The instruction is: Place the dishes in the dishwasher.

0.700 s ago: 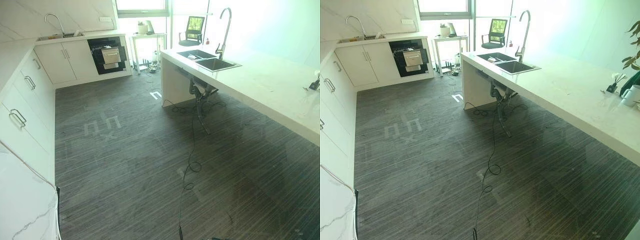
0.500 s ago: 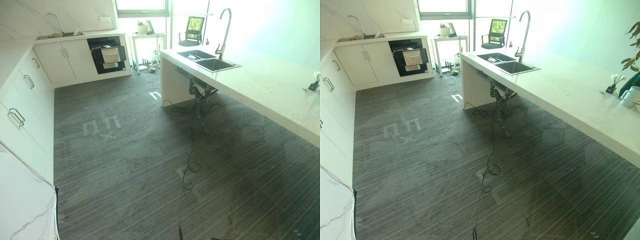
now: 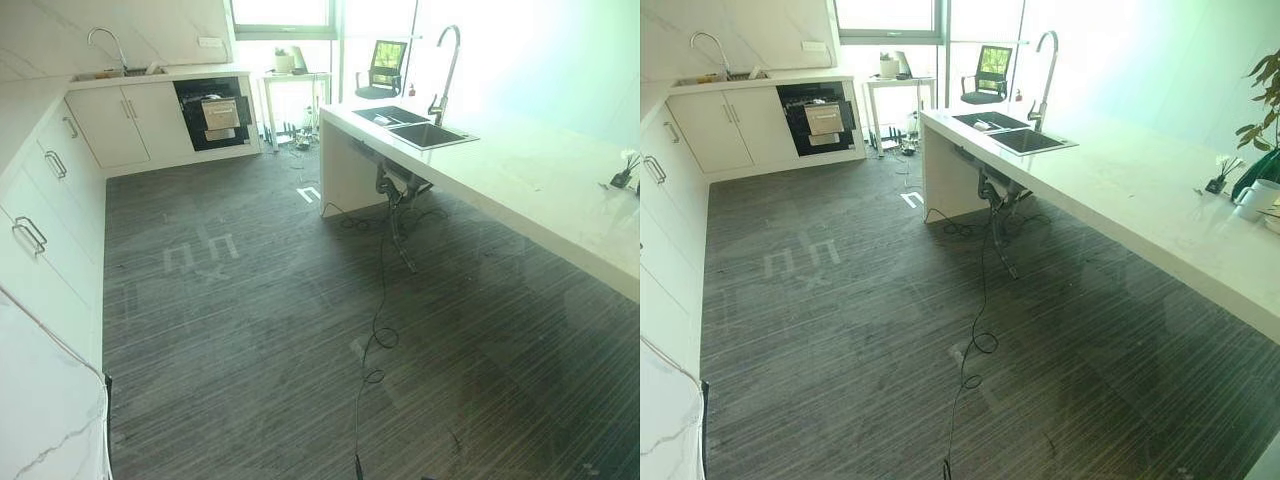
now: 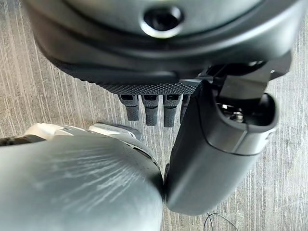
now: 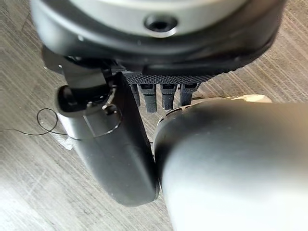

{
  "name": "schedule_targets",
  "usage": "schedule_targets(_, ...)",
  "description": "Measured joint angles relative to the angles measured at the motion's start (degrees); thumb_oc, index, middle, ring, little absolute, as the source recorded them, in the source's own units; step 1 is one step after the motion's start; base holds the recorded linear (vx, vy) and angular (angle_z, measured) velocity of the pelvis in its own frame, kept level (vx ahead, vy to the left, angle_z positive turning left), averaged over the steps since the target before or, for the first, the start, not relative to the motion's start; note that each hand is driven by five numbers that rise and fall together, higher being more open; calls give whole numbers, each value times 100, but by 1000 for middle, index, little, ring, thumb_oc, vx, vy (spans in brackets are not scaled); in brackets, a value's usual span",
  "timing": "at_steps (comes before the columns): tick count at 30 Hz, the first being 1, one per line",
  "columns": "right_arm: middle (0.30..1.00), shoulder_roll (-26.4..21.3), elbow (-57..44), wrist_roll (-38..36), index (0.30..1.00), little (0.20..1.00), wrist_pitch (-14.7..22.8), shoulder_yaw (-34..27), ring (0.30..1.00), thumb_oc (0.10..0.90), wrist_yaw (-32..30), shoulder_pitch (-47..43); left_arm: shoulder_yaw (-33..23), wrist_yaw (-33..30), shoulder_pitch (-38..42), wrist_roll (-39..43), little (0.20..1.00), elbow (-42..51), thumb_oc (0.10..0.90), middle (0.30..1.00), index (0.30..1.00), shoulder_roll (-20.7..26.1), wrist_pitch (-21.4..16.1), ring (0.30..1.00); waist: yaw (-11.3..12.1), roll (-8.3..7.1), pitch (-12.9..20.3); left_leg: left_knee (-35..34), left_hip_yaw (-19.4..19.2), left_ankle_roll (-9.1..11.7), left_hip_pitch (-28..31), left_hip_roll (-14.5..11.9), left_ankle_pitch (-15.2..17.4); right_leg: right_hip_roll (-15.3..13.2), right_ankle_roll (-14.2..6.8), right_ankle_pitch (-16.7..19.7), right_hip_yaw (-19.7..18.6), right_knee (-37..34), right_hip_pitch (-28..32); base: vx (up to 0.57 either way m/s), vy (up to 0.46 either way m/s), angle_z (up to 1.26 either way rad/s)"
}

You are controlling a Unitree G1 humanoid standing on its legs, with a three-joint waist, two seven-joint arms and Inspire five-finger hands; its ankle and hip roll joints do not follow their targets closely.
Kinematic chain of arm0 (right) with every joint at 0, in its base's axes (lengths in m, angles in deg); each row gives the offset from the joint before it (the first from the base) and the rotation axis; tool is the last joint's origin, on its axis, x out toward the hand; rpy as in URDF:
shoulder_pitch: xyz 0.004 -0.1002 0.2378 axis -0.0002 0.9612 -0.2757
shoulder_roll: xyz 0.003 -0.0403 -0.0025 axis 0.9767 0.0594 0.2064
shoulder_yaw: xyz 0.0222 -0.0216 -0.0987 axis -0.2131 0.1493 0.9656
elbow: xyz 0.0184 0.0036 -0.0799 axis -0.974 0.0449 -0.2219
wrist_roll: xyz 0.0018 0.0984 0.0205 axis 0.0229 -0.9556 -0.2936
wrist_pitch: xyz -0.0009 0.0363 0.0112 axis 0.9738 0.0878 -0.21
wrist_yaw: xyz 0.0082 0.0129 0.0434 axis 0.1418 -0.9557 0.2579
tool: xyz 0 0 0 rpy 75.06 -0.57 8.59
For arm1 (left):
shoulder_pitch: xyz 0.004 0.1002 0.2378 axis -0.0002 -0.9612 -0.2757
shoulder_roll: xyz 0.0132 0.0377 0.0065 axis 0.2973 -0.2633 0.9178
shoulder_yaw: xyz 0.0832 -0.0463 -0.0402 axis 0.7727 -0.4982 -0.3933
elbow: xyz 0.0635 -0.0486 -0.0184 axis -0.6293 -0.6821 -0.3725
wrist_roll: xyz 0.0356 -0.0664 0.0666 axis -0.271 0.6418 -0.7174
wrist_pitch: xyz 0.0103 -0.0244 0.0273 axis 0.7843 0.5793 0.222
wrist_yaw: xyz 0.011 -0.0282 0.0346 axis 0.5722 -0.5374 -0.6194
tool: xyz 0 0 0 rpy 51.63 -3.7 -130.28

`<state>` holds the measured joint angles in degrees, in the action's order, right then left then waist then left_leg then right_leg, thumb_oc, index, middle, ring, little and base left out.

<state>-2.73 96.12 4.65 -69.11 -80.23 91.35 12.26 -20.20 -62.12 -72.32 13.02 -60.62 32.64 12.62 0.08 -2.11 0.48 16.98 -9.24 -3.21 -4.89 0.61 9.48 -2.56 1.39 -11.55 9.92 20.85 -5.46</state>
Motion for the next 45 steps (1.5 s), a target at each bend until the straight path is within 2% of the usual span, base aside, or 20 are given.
schedule_targets(16,900,-3,90,0,900,900,292,0,900,800,-135,7,13,-17,-139,130,900,5,800,900,900,-59,-342,900,20,111,2,4,43,35,1,-4,14,2,37,-74,38,57,-8,9,-36,1)
schedule_targets(20,900,-6,-108,-179,900,900,688,121,900,800,-204,3,64,-206,-212,115,900,366,800,900,900,-62,-1033,900,26,167,-40,4,80,52,2,-4,1,2,52,-90,74,66,-21,12,-71,4)
schedule_targets(21,900,-21,-274,-179,900,900,692,143,900,800,-230,11,64,-233,-221,150,900,522,800,900,900,-72,-1068,900,34,188,-56,-1,92,62,2,-10,-6,8,52,-95,83,81,-7,18,-139,3)
schedule_targets(22,900,-105,-997,-177,900,900,682,427,900,800,-313,90,51,-286,-388,284,900,1292,800,900,900,-64,-1080,900,30,180,-241,0,96,94,-1,-10,-19,6,42,-107,79,123,-17,41,-130,8)
schedule_targets(23,900,-181,-1762,-172,900,900,789,542,900,800,-337,164,48,-268,-475,443,900,2052,800,900,900,-60,-1206,900,41,159,-429,-4,137,120,0,-15,-65,7,47,-104,124,132,-38,83,-172,6)
schedule_targets(24,900,-200,-2502,-173,900,900,946,571,900,800,-460,205,40,-260,-497,463,900,2531,800,900,900,-61,-1381,900,61,127,-450,-28,137,156,-11,-40,-90,32,104,-123,129,151,-101,91,-222,-2)
schedule_targets(26,900,-216,-3672,-173,900,900,945,569,900,800,-758,283,-172,-264,-580,731,900,2895,800,900,900,-57,-1604,900,183,-40,-622,-185,-80,360,148,-37,-319,39,235,-249,-4,368,-205,38,-179,-28)
schedule_targets(27,900,-215,-3955,-173,900,900,972,556,900,800,-805,281,-273,-263,-555,813,900,2948,800,900,900,-47,-1667,900,175,-173,-781,118,-128,524,30,-11,-425,-31,300,-280,-27,452,-205,12,-40,-5)
schedule_targets(28,900,-220,-4088,-174,900,900,1061,502,900,800,-821,288,-314,-262,-499,896,900,2986,800,900,900,-45,-1712,900,180,-317,-934,760,-137,711,-310,-37,-607,-118,410,-267,-3,493,-190,110,46,16)
schedule_targets(29,900,-236,-4092,-170,900,900,1085,439,900,800,-827,285,-304,-241,-532,899,900,3040,800,900,900,-61,-1713,900,177,-340,-986,1195,-127,745,-580,-100,-668,-117,433,-250,1,478,-170,177,116,16)
schedule_targets(30,900,-264,-4091,-161,900,900,1105,364,900,800,-867,283,-244,-221,-639,899,900,3177,800,900,900,-81,-1719,900,177,-265,-1073,1428,-141,729,-793,-224,-630,-51,409,-261,42,425,-107,214,177,10)
schedule_targets(32,900,-321,-4086,-101,900,900,1126,160,900,800,-895,344,-189,-216,-811,899,900,3469,800,900,900,-197,-1741,900,154,-93,-1234,242,-416,706,-713,-445,-648,107,269,-232,50,241,-79,168,180,7)
schedule_targets(33,900,-385,-4126,4,900,900,1129,72,900,800,-880,399,-168,-223,-857,900,900,3609,800,900,900,-290,-1751,900,135,85,-1322,-95,-466,704,-768,-649,-661,252,190,-176,89,83,-3,263,224,0)
schedule_targets(35,900,-469,-4166,114,900,900,1127,-24,900,800,-857,583,-11,-223,-938,897,900,3743,800,900,900,-305,-1786,900,123,263,-1428,-152,-386,787,-911,-1033,-719,510,314,-90,116,-85,172,312,237,2)
schedule_targets(36,900,-495,-4383,119,900,900,1137,-95,900,800,-827,758,70,-221,-1046,896,900,3877,800,900,900,-296,-1819,900,98,345,-1448,37,-201,845,-1046,-1186,-768,611,317,-97,127,-217,281,260,222,-11)
schedule_targets(40,900,-711,-4773,115,900,900,1249,-183,900,800,-634,1184,-93,-147,-1275,905,900,4121,800,900,900,-300,-1855,900,3,361,-1426,-28,-367,764,-1083,-1232,-760,600,274,-257,1,-267,527,300,252,-16)
schedule_targets(42,900,-724,-4811,110,900,900,1264,-238,900,800,-633,1152,-124,-146,-1175,909,900,4263,800,900,900,-250,-1843,900,17,295,-1414,-158,-488,677,-923,-1030,-817,502,224,-343,-91,-274,689,331,279,-16)
schedule_targets(43,900,-696,-4813,111,900,900,1266,-226,900,800,-631,1121,-124,-138,-1173,917,900,4449,800,900,900,-200,-1797,900,44,227,-1412,-126,-445,588,-828,-909,-872,435,165,-385,-156,-320,833,421,349,-11)
schedule_targets(44,900,-650,-4895,124,900,900,1312,-210,900,800,-619,1147,-93,-88,-1106,910,900,4827,800,900,900,-111,-1798,900,81,136,-1334,-101,-522,299,-675,-735,-1069,232,-13,-495,-132,-377,1089,315,258,-2)
schedule_targets(45,900,-609,-4989,119,900,900,1312,-187,900,800,-648,1127,-70,-79,-949,901,900,4981,800,900,900,-13,-1769,900,105,49,-1292,-67,-611,82,-576,-529,-994,46,-261,-468,-46,-315,1090,319,265,7)
